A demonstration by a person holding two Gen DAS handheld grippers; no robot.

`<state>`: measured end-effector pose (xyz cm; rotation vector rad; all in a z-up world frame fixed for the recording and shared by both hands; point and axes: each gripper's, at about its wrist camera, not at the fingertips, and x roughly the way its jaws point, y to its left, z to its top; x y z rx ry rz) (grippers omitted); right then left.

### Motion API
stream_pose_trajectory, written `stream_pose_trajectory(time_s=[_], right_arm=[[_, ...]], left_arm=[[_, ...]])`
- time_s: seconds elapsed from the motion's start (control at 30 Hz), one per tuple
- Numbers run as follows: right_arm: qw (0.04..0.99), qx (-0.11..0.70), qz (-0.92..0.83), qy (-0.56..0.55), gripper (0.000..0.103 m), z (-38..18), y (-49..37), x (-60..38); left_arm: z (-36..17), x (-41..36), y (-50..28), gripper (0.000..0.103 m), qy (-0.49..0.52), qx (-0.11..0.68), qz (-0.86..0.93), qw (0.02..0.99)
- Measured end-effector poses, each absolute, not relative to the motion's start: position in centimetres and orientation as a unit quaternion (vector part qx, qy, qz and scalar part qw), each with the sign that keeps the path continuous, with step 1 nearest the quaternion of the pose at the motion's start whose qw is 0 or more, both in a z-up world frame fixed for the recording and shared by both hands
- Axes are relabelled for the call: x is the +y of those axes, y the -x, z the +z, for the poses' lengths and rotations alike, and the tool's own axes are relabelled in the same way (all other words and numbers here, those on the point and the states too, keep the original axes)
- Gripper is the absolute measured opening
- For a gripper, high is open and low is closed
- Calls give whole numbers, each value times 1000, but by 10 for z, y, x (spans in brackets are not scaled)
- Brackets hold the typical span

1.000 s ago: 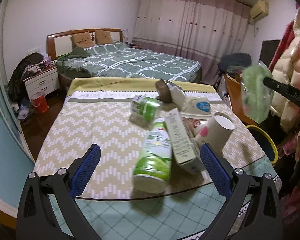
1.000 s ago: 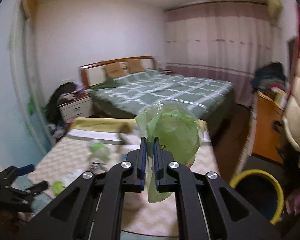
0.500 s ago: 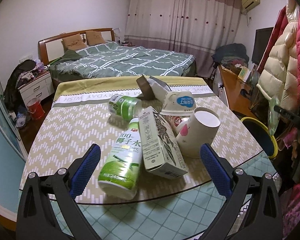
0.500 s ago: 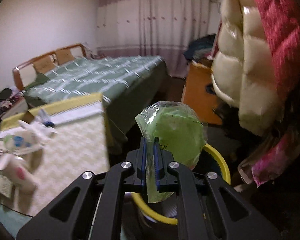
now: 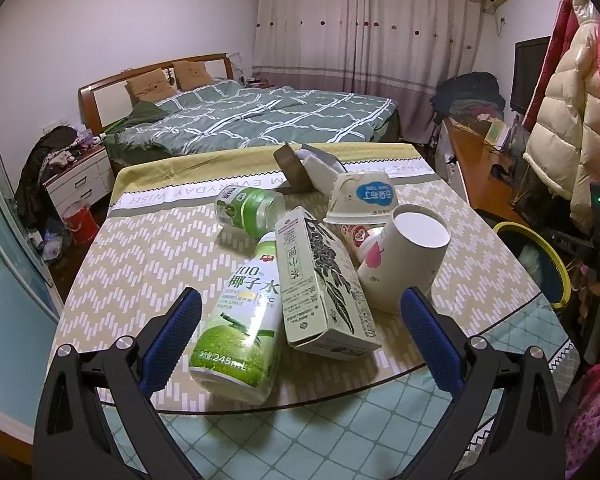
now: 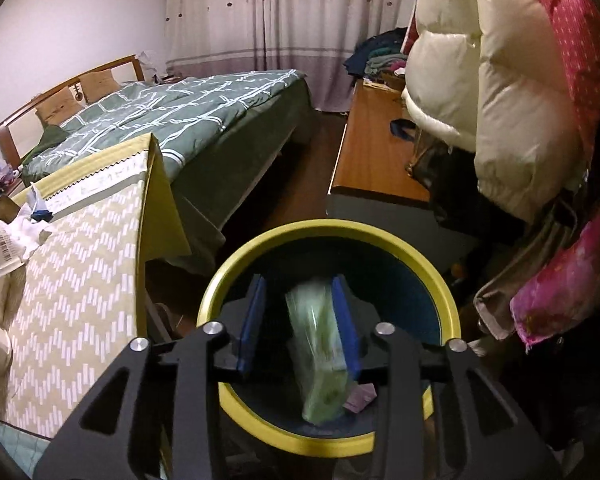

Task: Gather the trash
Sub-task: 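Lower the green bag into the yellow bin and open the right gripper, then grasp the green-labelled coconut drink bottle with the left gripper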

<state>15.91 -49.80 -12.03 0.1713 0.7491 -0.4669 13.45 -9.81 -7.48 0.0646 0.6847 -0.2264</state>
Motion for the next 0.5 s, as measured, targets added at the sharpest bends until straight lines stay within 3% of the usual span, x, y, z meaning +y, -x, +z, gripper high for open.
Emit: stream_pose_trajectory(time_s=[0.5], right_arm=[[906, 357, -208, -88, 38, -115, -158, -488]], left_arm=[[-88, -76, -136, 93, -70, 343, -127, 928]])
